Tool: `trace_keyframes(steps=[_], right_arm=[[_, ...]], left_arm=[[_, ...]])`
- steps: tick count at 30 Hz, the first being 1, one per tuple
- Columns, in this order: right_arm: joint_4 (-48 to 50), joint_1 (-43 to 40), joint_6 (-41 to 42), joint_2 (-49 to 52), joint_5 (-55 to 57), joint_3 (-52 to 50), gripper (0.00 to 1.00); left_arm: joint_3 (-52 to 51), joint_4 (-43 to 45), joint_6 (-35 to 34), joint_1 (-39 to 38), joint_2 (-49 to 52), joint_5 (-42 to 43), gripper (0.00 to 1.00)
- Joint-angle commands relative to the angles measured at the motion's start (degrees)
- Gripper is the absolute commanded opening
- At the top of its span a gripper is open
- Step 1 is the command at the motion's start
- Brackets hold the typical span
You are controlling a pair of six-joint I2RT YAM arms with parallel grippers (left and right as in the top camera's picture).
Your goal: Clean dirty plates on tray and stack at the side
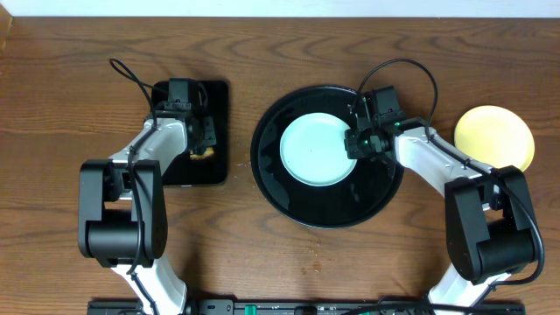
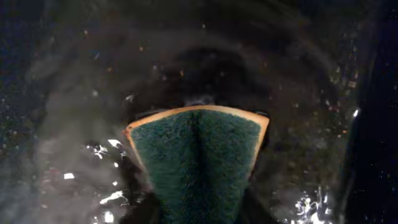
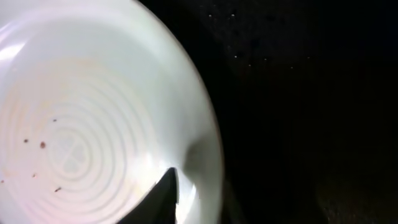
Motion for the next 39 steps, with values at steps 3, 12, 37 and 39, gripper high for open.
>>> trace_keyframes(steps=[3,12,37,39], right_arm=[[0.57,-0.22,-1.97,0.48,0.48,0.15,0.09],[1.11,-0.15,-1.97,1.53,0.48,0.15,0.43],[1.18,0.22,-1.95,1.53,0.44,0.15,0.01],[1.33,0.22,-1.92,1.53,0.44,0.15,0.01]], left_arm=[[-0.85,0.02,0.52,0.13,0.81,-3.15,0.08],[-0.59,-0.79,0.48,-0.39,-11.5,-2.38,0.08],[-0.57,6.23,12.09,-21.09,-11.32,15.58,0.07],[-0.57,7.52,12.09,-22.14,-9.22,15.58,0.07]])
